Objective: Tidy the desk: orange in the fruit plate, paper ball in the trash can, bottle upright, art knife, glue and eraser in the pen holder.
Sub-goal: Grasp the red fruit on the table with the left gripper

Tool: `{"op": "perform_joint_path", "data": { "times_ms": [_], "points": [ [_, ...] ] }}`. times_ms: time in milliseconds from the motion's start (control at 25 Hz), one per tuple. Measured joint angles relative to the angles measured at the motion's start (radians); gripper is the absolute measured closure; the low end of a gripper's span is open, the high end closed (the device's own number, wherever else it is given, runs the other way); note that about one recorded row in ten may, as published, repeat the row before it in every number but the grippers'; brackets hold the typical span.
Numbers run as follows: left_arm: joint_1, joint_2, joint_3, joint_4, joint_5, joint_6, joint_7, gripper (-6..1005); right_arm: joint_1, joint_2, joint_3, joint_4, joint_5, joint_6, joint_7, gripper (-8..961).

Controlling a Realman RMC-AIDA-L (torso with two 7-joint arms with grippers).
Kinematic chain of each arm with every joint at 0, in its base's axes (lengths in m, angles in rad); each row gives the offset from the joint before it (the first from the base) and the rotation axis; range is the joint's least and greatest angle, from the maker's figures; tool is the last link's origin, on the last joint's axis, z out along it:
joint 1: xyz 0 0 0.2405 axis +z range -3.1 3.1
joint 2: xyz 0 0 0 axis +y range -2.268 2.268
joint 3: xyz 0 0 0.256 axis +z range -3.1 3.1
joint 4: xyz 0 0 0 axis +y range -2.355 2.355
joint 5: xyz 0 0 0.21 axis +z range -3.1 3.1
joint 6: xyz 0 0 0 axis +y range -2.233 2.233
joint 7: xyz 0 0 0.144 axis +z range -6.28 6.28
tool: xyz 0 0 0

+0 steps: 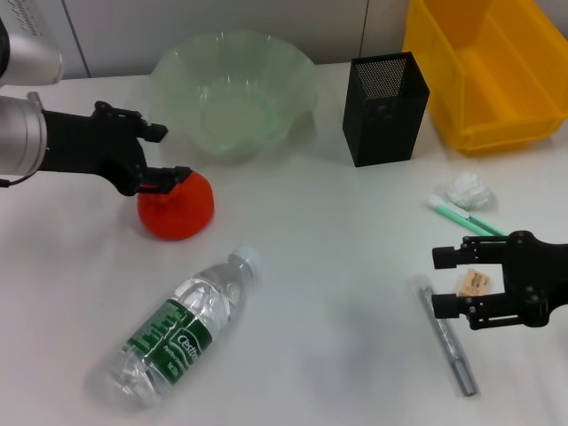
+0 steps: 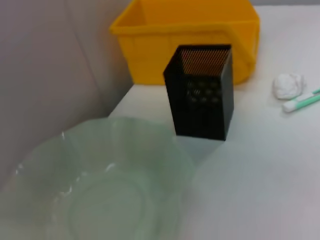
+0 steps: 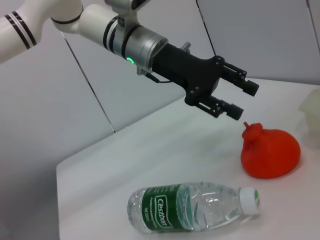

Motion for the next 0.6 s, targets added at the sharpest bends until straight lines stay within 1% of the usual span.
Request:
{"op": "perform_joint_path", "data": {
  "times_ms": [120,320,600],
  "points": [
    [-0.001,-0.002,0.008,0.015,0.035,0.007,-0.042,395,0.011,-0.002,0.000,0.005,0.000,0.001,-0.004,191],
    [-0.003,-0.005,0.028,0.010,0.095,-0.005,-0.055,355,0.026,-0.003,0.004,0.007,0.000,0.002,-0.004,191],
    [-0.027,-0.007,0.066,-0.060,0.152,-0.100,-0.050,350,0.026,-0.003,0.000,0.011,-0.001,0.009,-0.007,191]
  ]
}}
